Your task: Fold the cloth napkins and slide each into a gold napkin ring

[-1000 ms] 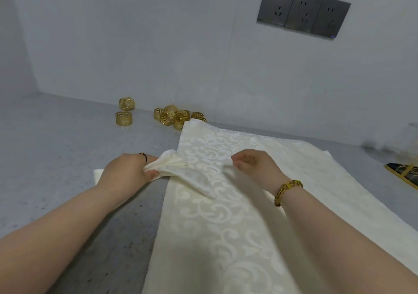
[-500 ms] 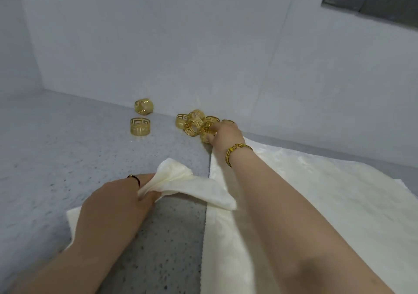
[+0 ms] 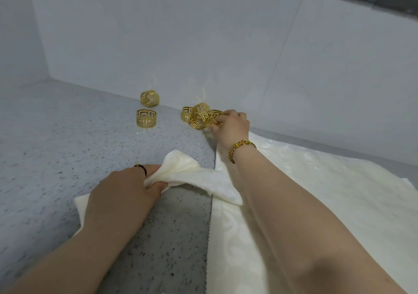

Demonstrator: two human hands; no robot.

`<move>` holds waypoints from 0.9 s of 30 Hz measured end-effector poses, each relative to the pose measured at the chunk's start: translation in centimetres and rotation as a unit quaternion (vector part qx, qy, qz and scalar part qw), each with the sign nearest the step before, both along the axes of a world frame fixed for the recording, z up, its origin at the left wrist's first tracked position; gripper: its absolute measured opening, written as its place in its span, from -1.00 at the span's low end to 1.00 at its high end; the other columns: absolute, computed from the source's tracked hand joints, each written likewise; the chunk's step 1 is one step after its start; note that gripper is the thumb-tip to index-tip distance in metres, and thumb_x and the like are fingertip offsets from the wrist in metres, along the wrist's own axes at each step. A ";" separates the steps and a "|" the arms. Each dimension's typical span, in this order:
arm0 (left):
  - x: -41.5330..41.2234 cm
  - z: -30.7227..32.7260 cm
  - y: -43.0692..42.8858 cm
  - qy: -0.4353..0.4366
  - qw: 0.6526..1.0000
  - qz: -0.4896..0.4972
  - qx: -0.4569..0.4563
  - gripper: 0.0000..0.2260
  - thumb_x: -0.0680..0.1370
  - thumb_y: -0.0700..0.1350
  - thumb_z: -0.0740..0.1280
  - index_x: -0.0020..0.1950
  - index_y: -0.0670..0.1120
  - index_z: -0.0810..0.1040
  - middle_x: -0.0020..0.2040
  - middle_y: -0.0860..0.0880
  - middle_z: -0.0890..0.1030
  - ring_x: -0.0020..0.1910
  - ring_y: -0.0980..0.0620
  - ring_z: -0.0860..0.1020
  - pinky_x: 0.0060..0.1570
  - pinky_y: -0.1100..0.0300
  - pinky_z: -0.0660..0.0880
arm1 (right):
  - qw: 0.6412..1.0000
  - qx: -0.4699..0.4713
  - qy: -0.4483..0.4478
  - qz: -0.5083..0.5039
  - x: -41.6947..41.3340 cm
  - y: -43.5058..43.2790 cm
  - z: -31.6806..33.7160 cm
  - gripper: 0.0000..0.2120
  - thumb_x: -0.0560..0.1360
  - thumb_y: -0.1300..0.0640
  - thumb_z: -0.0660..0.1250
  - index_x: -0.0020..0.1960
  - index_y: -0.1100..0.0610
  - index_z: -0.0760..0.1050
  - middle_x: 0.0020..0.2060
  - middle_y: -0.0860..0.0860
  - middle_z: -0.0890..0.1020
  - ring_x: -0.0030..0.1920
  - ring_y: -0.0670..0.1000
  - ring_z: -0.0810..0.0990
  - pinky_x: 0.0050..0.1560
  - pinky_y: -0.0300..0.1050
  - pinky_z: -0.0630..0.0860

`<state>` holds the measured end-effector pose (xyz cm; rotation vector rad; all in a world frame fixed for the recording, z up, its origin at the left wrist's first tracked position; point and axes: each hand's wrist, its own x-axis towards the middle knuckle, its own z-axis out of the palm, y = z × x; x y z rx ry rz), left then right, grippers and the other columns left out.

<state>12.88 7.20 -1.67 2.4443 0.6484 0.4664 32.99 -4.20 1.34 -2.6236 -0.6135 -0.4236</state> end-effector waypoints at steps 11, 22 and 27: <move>-1.6 1.4 -1.7 -0.089 0.993 -0.002 -0.083 -0.77 0.50 -0.10 0.34 0.15 -0.06 0.60 -0.17 -0.09 0.59 -0.21 -0.02 0.44 -0.21 0.19 0.29 | 0.836 0.474 0.277 -0.027 -13.5 -10.4 1.0 -0.70 0.42 0.23 0.40 -0.08 0.07 0.26 -0.11 0.02 0.43 -0.23 -0.04 0.52 -0.32 -0.29 0.54; -3.6 1.7 -5.5 -0.129 0.986 -0.007 -0.107 -0.78 0.49 -0.12 0.34 0.14 -0.05 0.61 -0.21 -0.03 0.58 -0.19 -0.06 0.50 -0.21 0.19 0.33 | 0.743 0.593 0.307 -0.035 -21.9 -13.6 -1.0 -0.48 0.43 0.25 0.38 0.30 0.07 0.24 -0.01 0.05 0.49 -0.15 -0.01 0.55 -0.15 -0.27 0.51; -3.6 1.7 -6.8 -0.129 0.987 -0.050 -0.086 -0.79 0.48 -0.10 0.37 0.10 0.01 0.62 -0.26 0.08 0.56 -0.29 0.09 0.49 -0.27 0.21 0.38 | 0.763 0.580 0.285 -0.022 -21.0 -14.2 -1.0 -0.55 0.41 0.23 0.40 0.19 0.03 0.26 0.16 0.13 0.47 -0.11 -0.02 0.55 -0.11 -0.27 0.51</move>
